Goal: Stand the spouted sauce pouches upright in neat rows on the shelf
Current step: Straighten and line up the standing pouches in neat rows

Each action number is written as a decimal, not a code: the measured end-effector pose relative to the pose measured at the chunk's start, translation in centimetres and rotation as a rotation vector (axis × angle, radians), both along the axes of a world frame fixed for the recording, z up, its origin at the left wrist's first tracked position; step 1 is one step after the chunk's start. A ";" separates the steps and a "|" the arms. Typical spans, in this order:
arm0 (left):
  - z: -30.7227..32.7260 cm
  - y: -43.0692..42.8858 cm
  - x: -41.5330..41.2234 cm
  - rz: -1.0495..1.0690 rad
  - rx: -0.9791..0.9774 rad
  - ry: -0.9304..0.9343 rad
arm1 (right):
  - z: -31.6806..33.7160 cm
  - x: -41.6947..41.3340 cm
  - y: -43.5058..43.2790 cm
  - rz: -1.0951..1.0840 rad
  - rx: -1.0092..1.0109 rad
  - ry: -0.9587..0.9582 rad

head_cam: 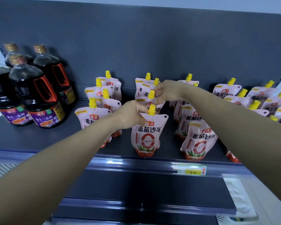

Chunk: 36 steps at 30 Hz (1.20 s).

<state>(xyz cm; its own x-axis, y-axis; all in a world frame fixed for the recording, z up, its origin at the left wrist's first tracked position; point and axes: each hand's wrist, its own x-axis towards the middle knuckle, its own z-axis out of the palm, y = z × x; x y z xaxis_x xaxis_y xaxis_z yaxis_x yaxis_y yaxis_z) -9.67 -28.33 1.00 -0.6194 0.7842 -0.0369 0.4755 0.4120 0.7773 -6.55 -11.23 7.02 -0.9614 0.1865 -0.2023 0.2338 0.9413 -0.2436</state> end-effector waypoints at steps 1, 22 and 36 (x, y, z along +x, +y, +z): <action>-0.1 0.0 0.0 0.002 0.005 0.008 | -0.3 -0.1 -0.1 0.012 -0.001 0.009; 2.9 -0.5 -0.7 -0.032 0.037 -0.082 | 1.4 0.3 1.5 0.016 -0.099 -0.077; 4.8 3.8 -6.2 0.233 0.043 0.172 | 3.5 -3.5 4.1 -0.099 0.059 0.103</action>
<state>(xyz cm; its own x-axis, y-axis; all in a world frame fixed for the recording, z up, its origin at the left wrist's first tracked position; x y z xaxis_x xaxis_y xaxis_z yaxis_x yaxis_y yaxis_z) -15.90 -24.52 5.81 -0.7771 0.6189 0.1143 0.4980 0.4937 0.7129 -10.02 -7.11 10.49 -0.9529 0.2901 -0.0889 0.3028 0.9283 -0.2159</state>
